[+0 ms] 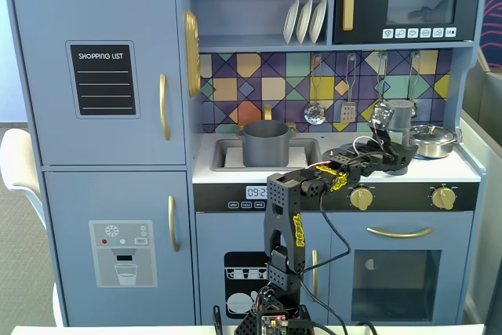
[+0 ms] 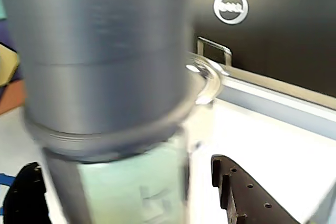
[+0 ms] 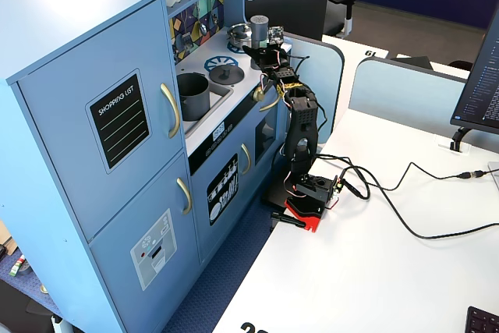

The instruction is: Put salt in the gray recipient

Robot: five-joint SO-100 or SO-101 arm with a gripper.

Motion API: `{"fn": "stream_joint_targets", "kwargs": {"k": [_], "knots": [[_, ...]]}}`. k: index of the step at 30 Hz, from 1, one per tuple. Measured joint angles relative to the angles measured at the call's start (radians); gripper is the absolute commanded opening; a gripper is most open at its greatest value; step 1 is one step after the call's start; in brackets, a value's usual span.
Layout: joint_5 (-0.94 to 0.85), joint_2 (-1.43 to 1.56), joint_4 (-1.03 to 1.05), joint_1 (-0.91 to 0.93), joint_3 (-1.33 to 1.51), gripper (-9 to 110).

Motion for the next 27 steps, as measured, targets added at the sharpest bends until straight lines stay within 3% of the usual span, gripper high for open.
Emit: {"fn": "stream_joint_targets", "kwargs": {"k": [2,5,11,16,27], "knots": [[0.0,0.051,0.051,0.005,0.023,44],[0.0,0.179,0.179,0.008,0.083,33],[-0.014,0.577,0.569,0.008,0.268,0],[-0.115,0.877,0.943,-0.092,0.336,0],[-0.196,1.235,1.243,-0.629,0.658,0]]}}
